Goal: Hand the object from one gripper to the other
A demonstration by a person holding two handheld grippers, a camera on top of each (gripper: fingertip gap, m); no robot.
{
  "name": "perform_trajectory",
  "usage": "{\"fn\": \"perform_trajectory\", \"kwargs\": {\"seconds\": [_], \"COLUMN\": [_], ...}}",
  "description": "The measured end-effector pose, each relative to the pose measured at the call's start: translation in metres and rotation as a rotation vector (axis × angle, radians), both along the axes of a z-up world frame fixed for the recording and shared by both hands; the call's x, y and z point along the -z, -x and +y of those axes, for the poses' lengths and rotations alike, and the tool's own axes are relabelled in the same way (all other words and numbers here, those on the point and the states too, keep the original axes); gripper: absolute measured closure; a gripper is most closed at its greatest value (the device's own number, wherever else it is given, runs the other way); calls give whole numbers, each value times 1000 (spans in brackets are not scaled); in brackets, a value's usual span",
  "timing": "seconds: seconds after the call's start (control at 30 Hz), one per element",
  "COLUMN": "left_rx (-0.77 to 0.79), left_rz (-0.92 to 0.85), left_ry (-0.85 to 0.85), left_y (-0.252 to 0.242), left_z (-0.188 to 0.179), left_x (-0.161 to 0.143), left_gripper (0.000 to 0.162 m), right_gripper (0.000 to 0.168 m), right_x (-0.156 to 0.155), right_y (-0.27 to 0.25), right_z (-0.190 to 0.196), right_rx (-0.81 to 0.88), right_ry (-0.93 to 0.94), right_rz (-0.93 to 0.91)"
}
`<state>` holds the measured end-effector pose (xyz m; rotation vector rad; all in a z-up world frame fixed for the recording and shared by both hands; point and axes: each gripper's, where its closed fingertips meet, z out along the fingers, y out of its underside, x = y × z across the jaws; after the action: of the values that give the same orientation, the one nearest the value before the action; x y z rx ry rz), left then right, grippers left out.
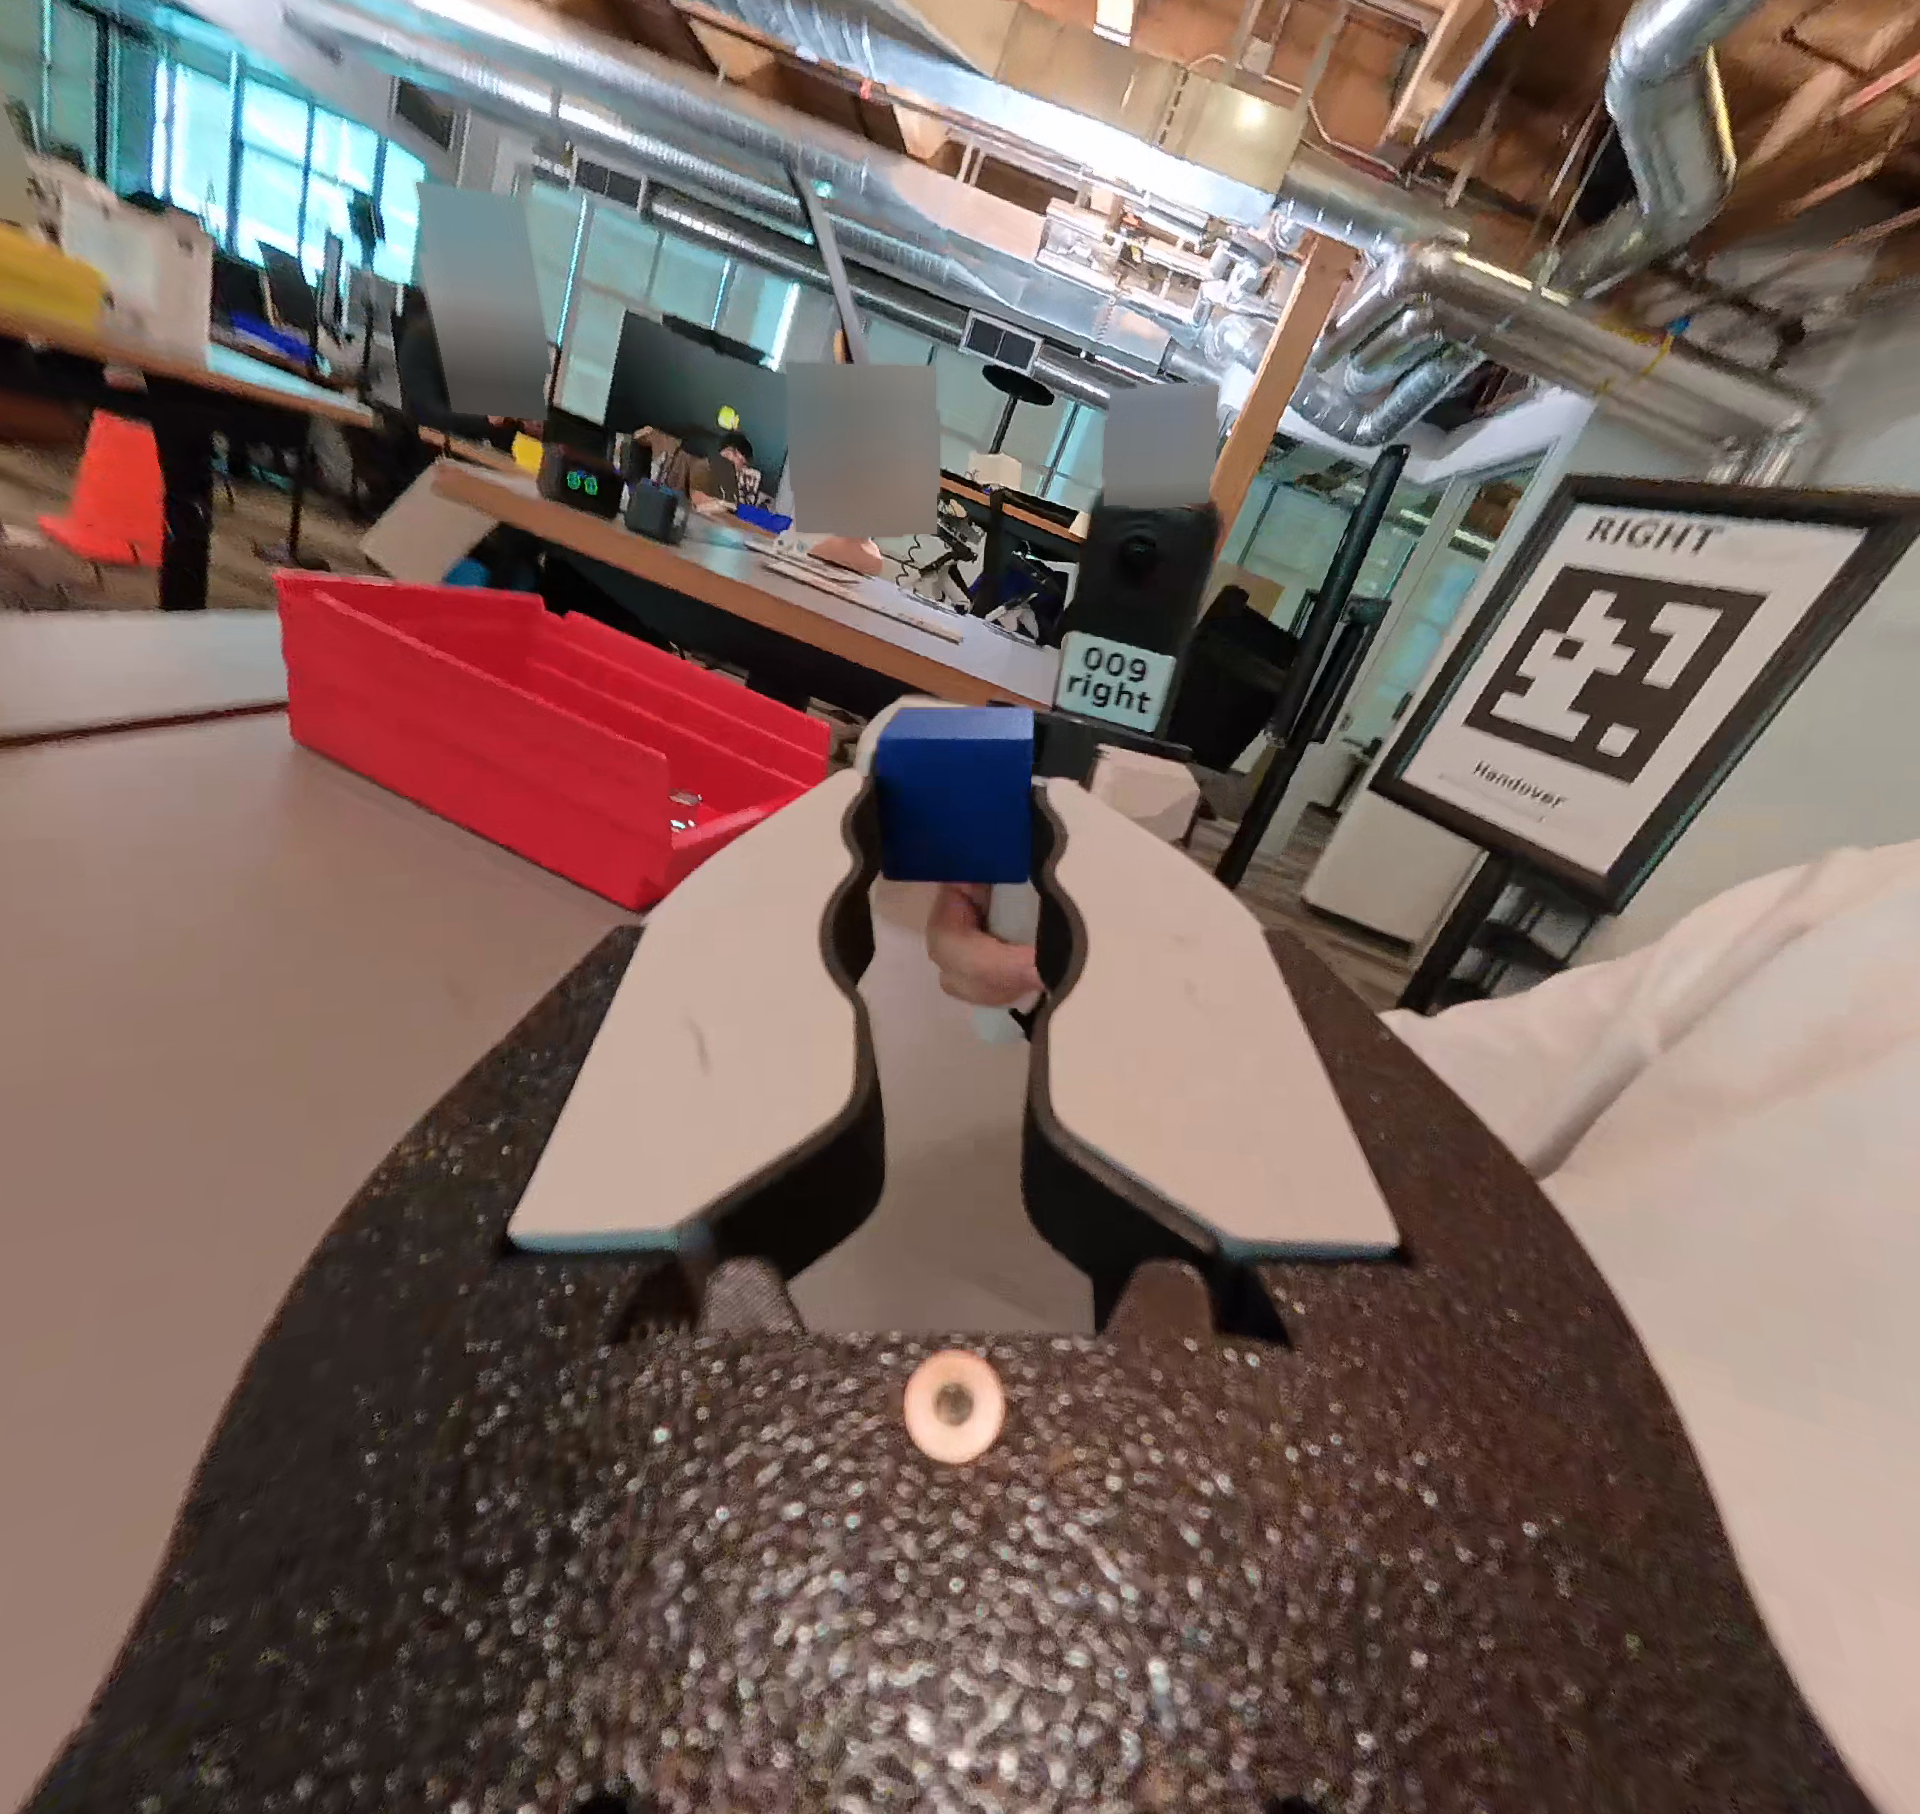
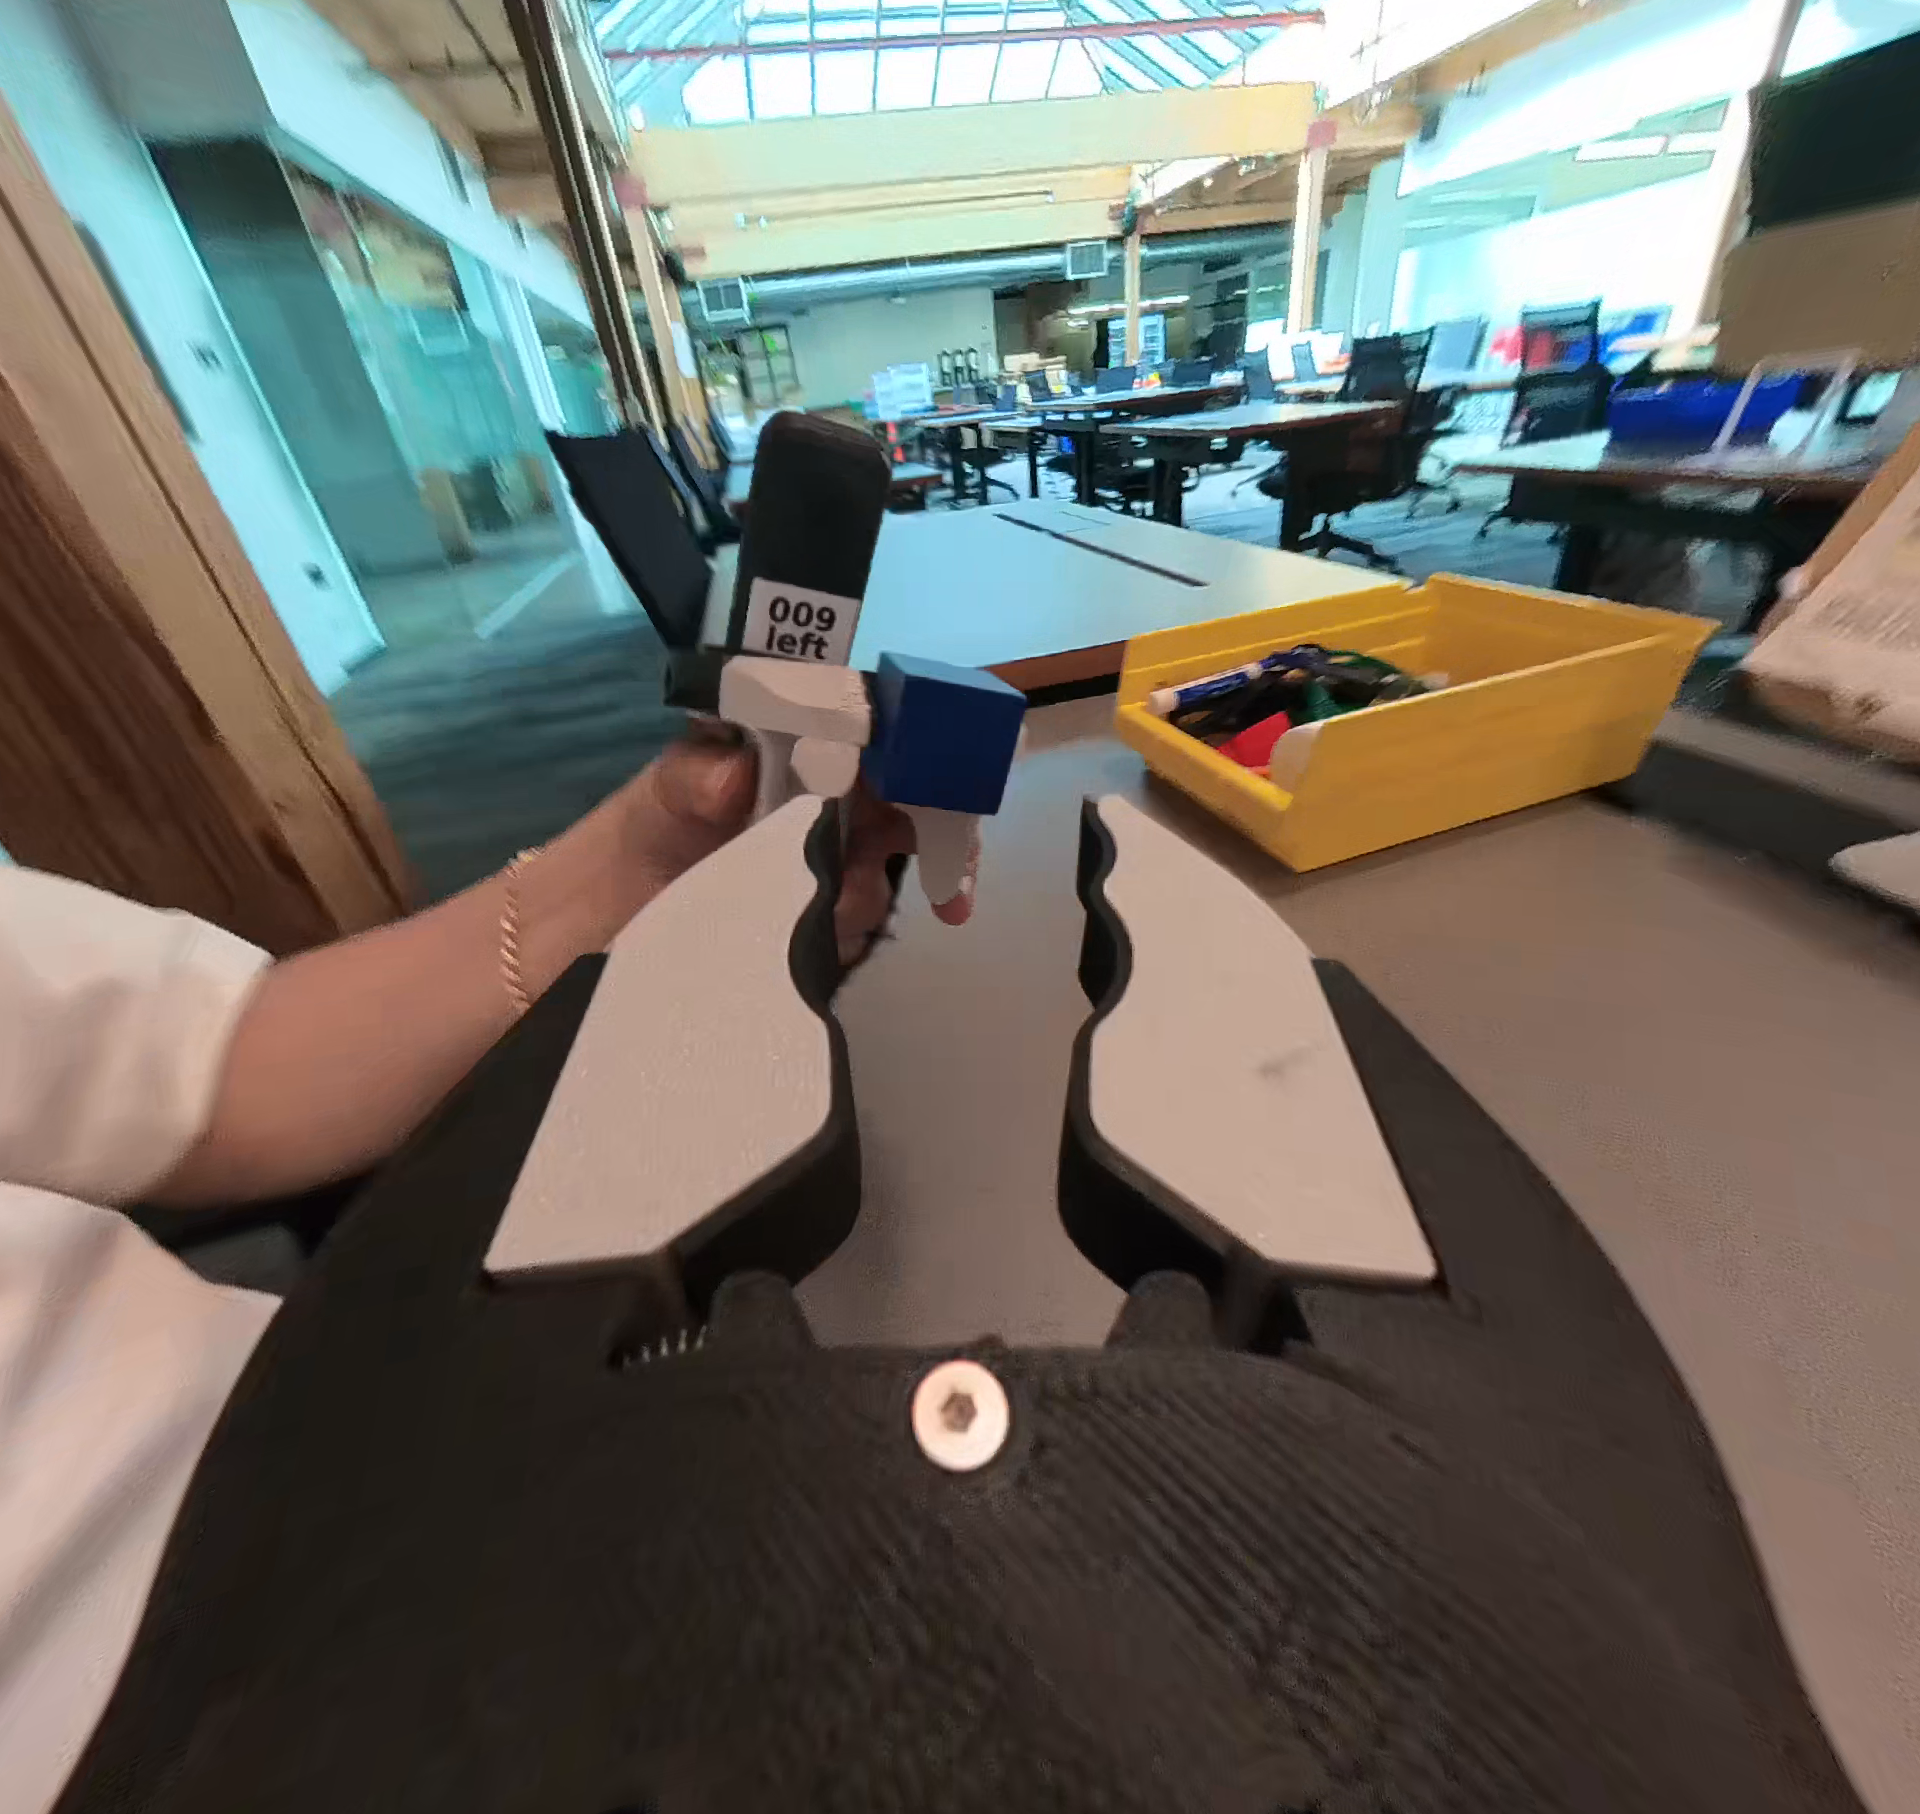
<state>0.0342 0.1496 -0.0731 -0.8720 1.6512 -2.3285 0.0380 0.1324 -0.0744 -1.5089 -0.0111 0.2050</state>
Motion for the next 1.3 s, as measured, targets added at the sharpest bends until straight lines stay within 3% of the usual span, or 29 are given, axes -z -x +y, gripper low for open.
{"fn": "perform_trajectory", "kwargs": {"seconds": [0.13,0.23,0.4,0.5,0.63,0.7,0.87,0.93,1.17,1.3], "left_rx": [-3,3,33,33,187,288,367,397,516,430], "left_rz": [-81,-73,-24,39,254,333,438,431,409,369], "left_ry": [-56,-64,-51,-45,17,56,34,16,90,19], "left_y": [5,4,5,5,16,25,29,32,39,29], "left_z": [-8,-10,-9,-10,-17,-20,-25,-28,-32,-30], "left_x": [-2,1,4,3,9,12,29,33,31,40], "left_gripper": [135,135,135,123,104,106,119,129,134,134], "right_gripper": [129,142,143,143,143,143,143,143,143,142], "right_x": [2,4,6,9,14,15,24,24,24,33], "right_y": [9,12,13,10,11,14,17,23,28,20], "right_z": [6,8,9,9,6,4,2,1,-3,-2], "right_rx": [-77,-77,-69,-14,62,72,91,70,0,-1], "right_ry": [-19,-22,-21,-41,-47,-56,-22,-46,-84,-16], "right_rz": [131,93,-10,-220,-581,-722,-1000,-1023,-968,-862]}}
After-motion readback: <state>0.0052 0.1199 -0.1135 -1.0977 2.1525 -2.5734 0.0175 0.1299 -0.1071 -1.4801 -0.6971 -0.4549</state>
